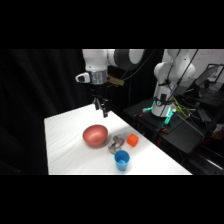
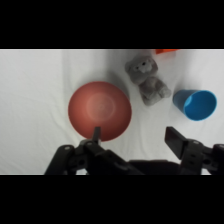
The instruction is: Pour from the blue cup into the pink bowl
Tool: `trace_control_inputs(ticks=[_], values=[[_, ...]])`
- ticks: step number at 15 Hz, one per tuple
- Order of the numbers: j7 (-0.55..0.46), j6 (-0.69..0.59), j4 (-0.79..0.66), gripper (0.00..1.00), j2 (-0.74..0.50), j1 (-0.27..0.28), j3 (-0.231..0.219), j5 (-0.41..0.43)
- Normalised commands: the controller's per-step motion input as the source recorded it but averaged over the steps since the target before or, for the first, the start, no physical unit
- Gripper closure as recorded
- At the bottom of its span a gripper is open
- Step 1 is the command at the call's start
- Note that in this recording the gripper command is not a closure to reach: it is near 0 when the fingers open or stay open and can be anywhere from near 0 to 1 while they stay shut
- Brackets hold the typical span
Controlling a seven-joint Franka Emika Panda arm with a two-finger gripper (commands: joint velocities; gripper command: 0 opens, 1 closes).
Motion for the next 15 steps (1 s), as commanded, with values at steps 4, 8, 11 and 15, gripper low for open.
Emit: trace_control_inputs(ticks=[4,8,11,15], values=[[0.04,-0.04,0.02,0.0,0.0,0.002,0.037,0.028],[0.13,-0.04,0.05,0.0,-0.02,0.083,0.102,0.089],[0.16,0.01,0.05,0.0,-0.01,0.128,0.134,0.137],[0.13,0.18,0.0,0.0,0.0,0.135,0.136,0.169]])
